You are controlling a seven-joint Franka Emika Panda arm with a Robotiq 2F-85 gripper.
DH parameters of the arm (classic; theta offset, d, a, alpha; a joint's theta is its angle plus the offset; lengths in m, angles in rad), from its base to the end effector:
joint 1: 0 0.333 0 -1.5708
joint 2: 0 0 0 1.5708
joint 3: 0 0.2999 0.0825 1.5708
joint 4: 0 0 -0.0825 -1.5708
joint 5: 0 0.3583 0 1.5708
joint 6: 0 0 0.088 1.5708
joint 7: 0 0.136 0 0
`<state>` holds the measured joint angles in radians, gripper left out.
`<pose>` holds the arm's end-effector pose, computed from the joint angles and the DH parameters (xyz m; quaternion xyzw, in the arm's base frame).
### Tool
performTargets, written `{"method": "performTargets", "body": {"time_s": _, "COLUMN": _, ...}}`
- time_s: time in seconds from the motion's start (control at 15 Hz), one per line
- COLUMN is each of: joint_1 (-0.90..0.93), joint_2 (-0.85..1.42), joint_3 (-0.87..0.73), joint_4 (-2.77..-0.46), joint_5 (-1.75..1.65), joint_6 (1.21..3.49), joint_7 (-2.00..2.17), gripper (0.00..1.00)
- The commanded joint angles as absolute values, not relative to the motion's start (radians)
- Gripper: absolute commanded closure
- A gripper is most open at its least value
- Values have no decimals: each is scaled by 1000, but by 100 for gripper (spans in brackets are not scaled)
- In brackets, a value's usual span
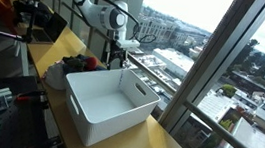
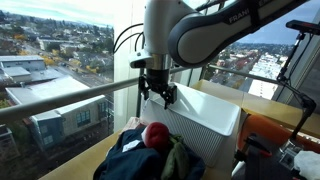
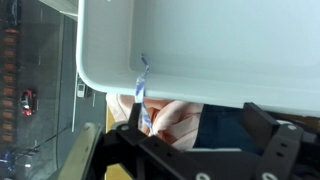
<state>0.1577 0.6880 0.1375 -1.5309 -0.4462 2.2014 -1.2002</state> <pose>0.6598 0.1618 0.2301 0.6423 0.7545 -0.0615 0.1204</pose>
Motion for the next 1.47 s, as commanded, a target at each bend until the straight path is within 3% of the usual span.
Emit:
{"method": "performTargets", "body": {"time_s": 0.0, "joint_1": 187, "joint_2": 719, "joint_3": 110, "joint_4": -1488, "joint_5": -483, "joint_6": 2218, "joint_7": -1199, "gripper": 0}}
{"method": "performTargets", "body": {"time_s": 1.4, "joint_1": 199, "joint_2": 725, "joint_3": 103, "joint_4": -1476, "joint_5": -498, "joint_6": 2224, "joint_7": -1199, "gripper": 0}}
